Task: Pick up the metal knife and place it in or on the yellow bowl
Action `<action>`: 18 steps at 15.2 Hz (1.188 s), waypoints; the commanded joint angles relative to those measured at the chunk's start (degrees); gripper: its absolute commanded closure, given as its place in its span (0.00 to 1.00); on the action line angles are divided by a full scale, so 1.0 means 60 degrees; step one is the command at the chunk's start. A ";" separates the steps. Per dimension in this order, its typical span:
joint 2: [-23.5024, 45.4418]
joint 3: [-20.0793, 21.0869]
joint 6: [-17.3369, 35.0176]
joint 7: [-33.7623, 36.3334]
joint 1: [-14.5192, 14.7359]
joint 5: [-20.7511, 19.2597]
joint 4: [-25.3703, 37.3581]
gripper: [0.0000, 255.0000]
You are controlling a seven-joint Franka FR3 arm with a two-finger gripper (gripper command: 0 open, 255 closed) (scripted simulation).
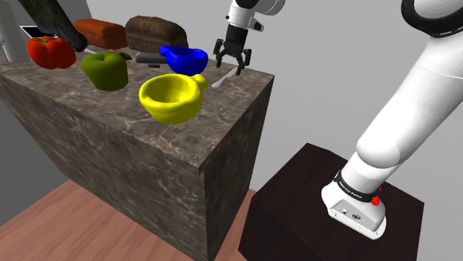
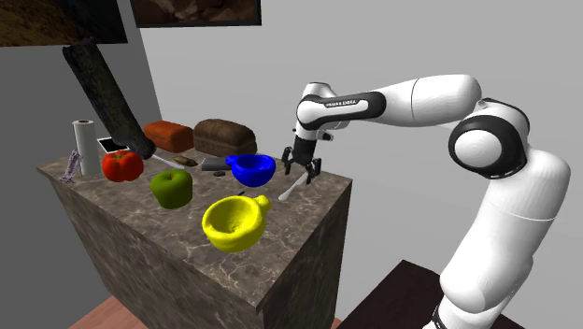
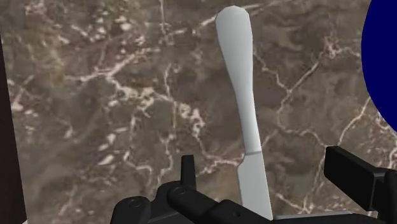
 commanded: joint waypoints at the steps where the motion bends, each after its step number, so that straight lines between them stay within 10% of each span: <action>1: 0.0081 0.0023 0.0248 0.0011 0.0026 -0.0005 -0.0157 0.00; 10: 0.0125 0.0043 0.0440 0.0010 0.0048 -0.0002 -0.0302 0.00; 11: 0.0125 0.0043 0.0440 0.0010 0.0048 -0.0002 -0.0302 1.00; 18: 0.0121 0.0042 0.0395 0.0018 0.0047 -0.0006 -0.0261 1.00</action>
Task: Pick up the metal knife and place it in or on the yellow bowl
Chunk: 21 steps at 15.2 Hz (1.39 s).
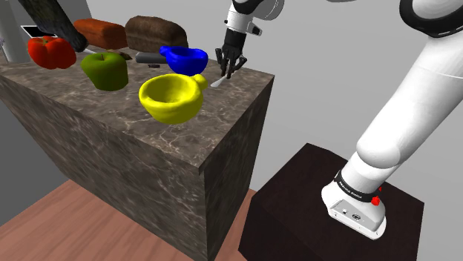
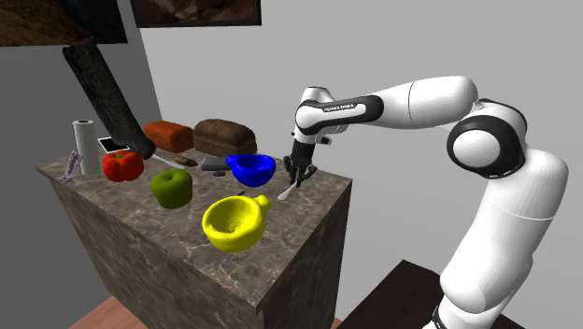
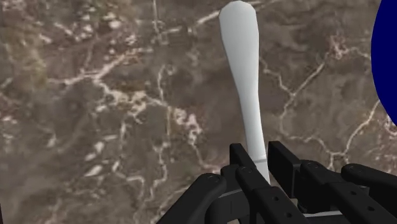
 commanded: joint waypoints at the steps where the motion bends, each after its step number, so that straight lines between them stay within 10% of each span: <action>1: 0.0020 -0.0002 -0.0012 0.0003 -0.0001 -0.0005 -0.0044 1.00; 21: -0.0009 -0.0037 -0.2339 0.0467 -0.0041 -0.0135 0.2297 1.00</action>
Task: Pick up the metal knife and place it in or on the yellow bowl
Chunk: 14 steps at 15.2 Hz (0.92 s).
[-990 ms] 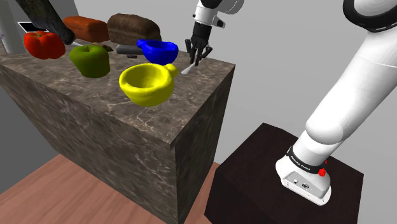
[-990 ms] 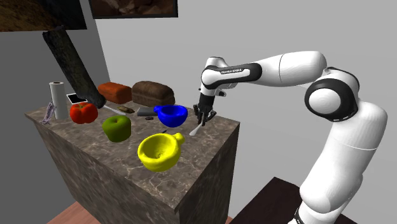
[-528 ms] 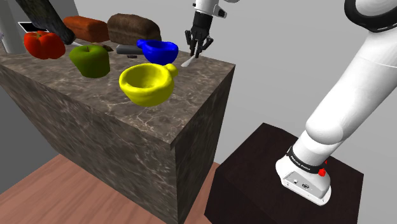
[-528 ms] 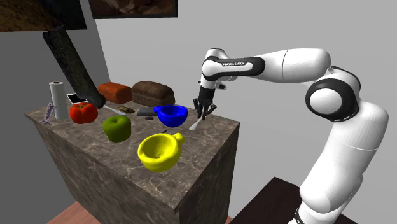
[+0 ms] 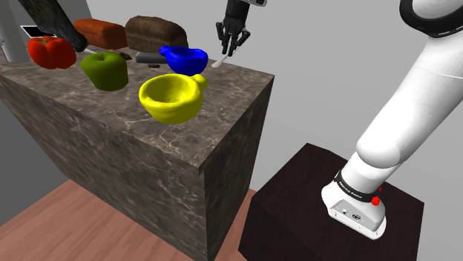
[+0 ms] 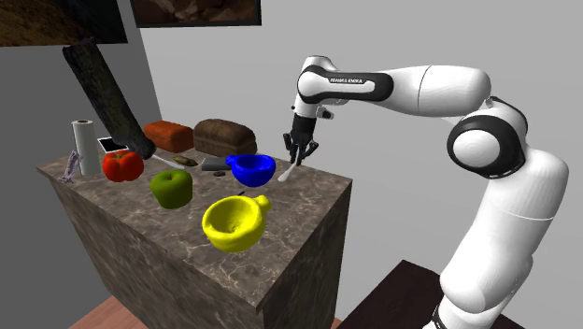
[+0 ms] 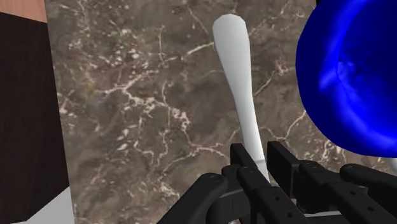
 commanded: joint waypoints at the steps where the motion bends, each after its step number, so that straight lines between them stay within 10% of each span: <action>1: 0.0029 -0.0005 -0.0248 0.0043 -0.0005 -0.0014 0.0274 1.00; 14: 0.0547 0.0022 -0.1990 0.0462 0.0034 -0.0166 0.2566 1.00</action>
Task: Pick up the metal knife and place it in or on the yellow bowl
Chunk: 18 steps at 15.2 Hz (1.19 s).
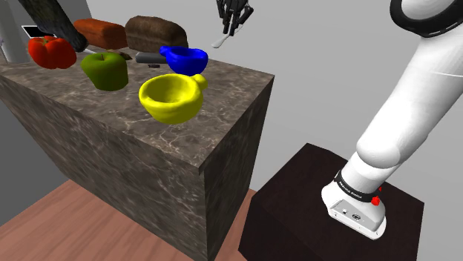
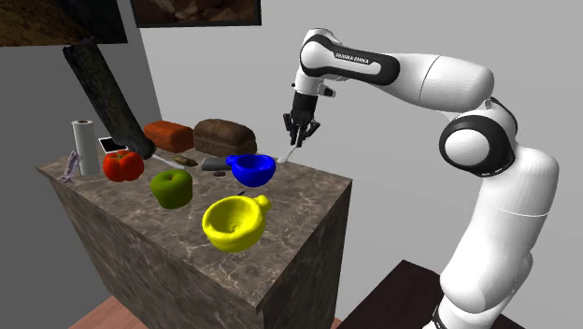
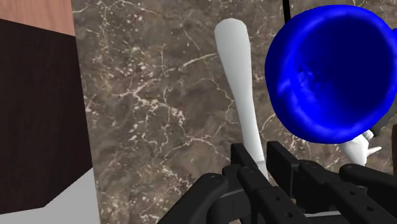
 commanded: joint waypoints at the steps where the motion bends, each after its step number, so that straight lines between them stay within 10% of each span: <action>1: -0.0051 0.0093 -0.0083 0.0226 0.0112 -0.0006 0.0076 1.00; 18: -0.0646 0.1941 0.0813 0.3895 0.2032 -0.0263 -0.0650 1.00</action>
